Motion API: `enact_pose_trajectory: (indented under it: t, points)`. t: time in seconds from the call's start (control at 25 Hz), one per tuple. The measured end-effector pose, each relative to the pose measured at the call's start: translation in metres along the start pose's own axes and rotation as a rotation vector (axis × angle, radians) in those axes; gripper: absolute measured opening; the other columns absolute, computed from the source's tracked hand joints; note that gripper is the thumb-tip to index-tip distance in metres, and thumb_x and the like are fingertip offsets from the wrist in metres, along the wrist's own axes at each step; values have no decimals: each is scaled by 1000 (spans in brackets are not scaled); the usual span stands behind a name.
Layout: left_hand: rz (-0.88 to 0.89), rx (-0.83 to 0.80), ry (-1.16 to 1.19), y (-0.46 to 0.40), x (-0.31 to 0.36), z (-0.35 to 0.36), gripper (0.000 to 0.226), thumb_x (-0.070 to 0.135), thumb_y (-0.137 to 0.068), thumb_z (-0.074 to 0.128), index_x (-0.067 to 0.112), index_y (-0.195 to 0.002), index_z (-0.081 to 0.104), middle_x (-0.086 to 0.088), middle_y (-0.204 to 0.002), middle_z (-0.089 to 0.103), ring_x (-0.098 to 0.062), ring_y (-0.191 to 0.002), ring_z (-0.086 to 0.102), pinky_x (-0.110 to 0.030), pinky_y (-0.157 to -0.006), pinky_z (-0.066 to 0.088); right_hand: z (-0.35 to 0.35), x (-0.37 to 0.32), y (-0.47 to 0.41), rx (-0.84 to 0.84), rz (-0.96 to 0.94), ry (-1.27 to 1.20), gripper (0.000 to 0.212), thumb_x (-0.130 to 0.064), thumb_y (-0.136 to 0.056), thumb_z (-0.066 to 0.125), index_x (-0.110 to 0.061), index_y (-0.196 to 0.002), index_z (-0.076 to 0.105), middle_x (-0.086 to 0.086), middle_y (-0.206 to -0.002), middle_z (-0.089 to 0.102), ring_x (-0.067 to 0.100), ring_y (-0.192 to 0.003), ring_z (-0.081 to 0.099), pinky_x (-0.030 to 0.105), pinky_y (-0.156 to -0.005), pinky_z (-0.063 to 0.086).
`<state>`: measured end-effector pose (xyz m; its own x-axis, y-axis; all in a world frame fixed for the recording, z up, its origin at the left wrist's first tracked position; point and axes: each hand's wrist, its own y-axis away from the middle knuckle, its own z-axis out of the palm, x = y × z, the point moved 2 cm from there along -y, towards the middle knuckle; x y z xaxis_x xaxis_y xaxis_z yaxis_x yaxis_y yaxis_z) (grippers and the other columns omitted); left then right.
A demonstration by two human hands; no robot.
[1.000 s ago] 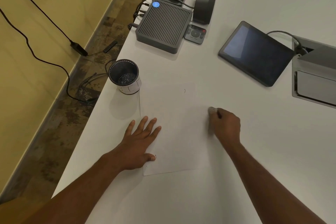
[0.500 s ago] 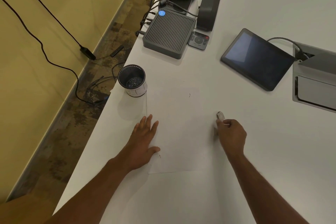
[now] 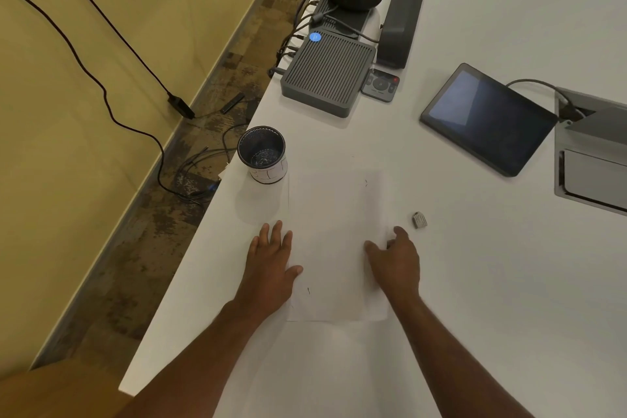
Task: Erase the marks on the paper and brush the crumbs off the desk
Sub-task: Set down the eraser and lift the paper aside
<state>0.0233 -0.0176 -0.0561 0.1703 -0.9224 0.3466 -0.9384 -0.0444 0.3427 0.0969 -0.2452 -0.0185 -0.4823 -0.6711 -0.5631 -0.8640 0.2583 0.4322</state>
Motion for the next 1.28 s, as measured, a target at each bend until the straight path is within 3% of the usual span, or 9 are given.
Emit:
enact_pose_trajectory:
  t: [0.12,0.2,0.36,0.44,0.52,0.68,1.04,1.16,1.28]
  points:
    - [-4,-5,-12,0,-3,2,72,45,-103,44,14,-159,12,-10,-168,-4,-30,-154,-11,-40,-122,-6,-18,-4,-2,-63,95,-192,25,-30,-83,68,-15,-102,64,-3,-91,67,23,-89,64,26,-64,43]
    - [-8,2,15,0,-2,2,71,45,-103,42,13,-159,10,-10,-168,-5,-30,-154,-11,-40,-123,-5,-31,-14,2,-76,27,-143,10,-25,-86,64,-15,-87,65,-4,-79,65,22,-78,63,23,-56,40]
    - [-47,94,141,4,-7,0,59,20,-105,45,7,-157,21,-13,-167,9,-33,-155,2,-41,-123,9,-65,-54,26,34,-259,82,11,-22,-93,56,-20,-96,67,-6,-84,66,15,-73,59,23,-60,39]
    - [-91,132,148,6,-13,0,56,10,-103,44,5,-155,25,-15,-166,15,-35,-154,9,-41,-122,13,-82,-78,44,106,-427,197,13,-19,-95,52,-17,-90,64,-3,-77,66,16,-65,59,24,-56,38]
    - [-117,156,145,11,-18,1,55,7,-103,42,5,-155,24,-14,-166,15,-35,-154,9,-38,-120,8,-91,-97,59,172,-562,286,16,-17,-94,51,-16,-81,60,-4,-66,61,11,-54,54,21,-49,34]
    - [-105,181,175,16,-19,1,54,5,-104,41,5,-155,24,-15,-166,15,-34,-154,7,-36,-120,3,-85,-113,69,158,-616,381,23,-10,-91,49,-14,-69,52,-5,-53,47,9,-43,40,23,-46,25]
    - [-97,172,175,16,-23,4,55,9,-104,42,6,-156,23,-14,-166,14,-33,-154,6,-40,-123,7,-91,-103,63,186,-637,408,29,-4,-87,49,-15,-61,42,-5,-46,33,13,-40,28,26,-45,20]
    - [-93,174,165,17,-25,4,55,9,-104,44,6,-155,25,-14,-166,15,-33,-154,7,-41,-124,11,-116,-83,41,220,-506,321,15,-12,-89,49,-13,-78,59,-1,-60,51,22,-54,41,29,-57,32]
    - [-86,180,164,18,-25,4,54,9,-104,45,5,-155,27,-14,-166,16,-33,-154,7,-40,-123,11,-144,-48,13,237,-349,248,16,-15,-91,50,-16,-96,66,0,-76,56,24,-71,47,30,-68,35]
